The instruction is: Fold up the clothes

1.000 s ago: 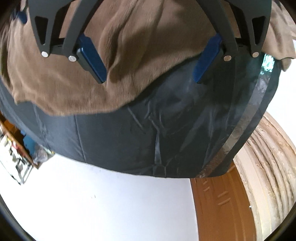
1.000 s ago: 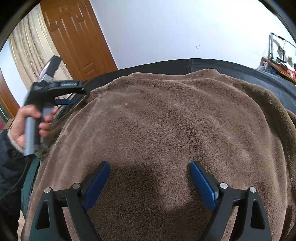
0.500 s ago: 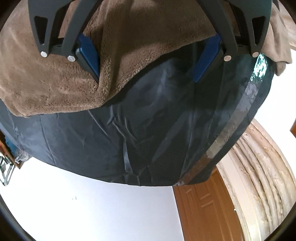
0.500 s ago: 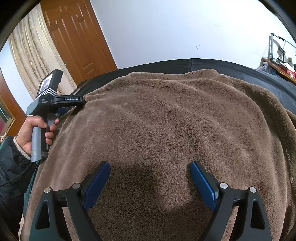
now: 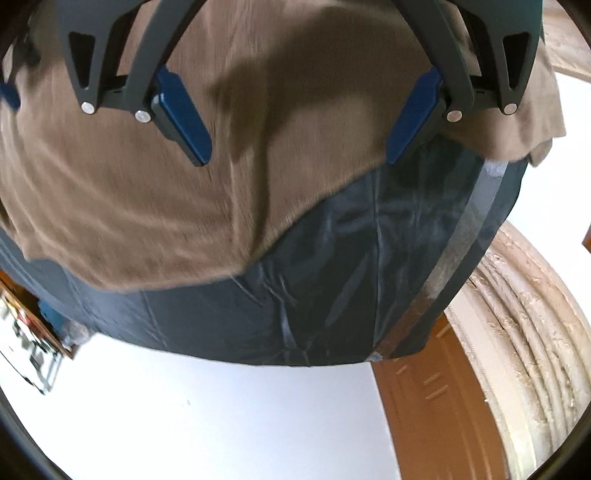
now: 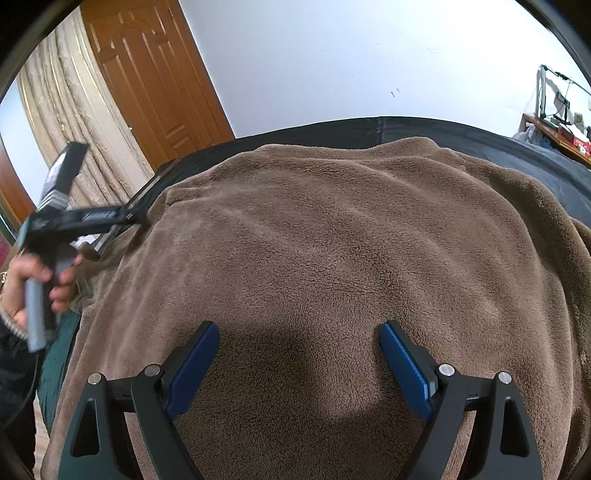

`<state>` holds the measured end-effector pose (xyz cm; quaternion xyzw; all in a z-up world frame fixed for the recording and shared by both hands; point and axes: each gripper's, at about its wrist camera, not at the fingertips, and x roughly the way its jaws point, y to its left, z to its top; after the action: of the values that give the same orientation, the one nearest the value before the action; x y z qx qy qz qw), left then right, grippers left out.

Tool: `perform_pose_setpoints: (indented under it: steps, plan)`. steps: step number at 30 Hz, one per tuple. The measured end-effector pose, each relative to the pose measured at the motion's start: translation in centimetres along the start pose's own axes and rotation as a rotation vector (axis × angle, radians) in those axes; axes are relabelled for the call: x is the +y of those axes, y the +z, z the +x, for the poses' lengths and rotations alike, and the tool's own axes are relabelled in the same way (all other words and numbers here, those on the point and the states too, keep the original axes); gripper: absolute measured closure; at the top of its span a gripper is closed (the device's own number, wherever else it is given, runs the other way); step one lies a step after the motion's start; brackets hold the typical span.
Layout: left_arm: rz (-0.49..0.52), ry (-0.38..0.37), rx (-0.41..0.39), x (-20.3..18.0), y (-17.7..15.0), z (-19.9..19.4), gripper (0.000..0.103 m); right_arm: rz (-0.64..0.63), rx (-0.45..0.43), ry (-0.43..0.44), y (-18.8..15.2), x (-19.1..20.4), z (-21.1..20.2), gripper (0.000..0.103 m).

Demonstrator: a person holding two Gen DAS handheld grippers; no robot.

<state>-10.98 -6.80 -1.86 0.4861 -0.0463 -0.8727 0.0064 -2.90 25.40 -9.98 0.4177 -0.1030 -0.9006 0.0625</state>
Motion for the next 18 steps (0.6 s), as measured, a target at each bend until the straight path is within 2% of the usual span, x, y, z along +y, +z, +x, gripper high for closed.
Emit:
perform_pose_setpoints:
  steps: [5,8,13,16,18]
  plan:
    - [-0.003,0.062,0.043,0.7,-2.0,1.5,0.006,0.004,-0.002,0.005,0.0,-0.1,0.0,0.012]
    - [-0.047,0.018,0.038,1.8,-2.5,1.6,0.006,0.009,-0.003,0.010,0.0,-0.1,0.0,0.013]
    - [-0.062,0.045,0.056,1.6,-2.3,1.0,0.006,0.011,-0.004,0.012,0.0,-0.2,-0.1,0.013]
    - [-0.091,0.014,0.057,0.9,-2.0,-0.5,0.006,0.011,-0.004,0.011,0.0,-0.1,-0.1,0.013]
    - [-0.120,-0.062,0.063,0.0,-1.7,-1.9,0.006,0.008,-0.003,0.008,0.0,-0.1,-0.1,0.012]
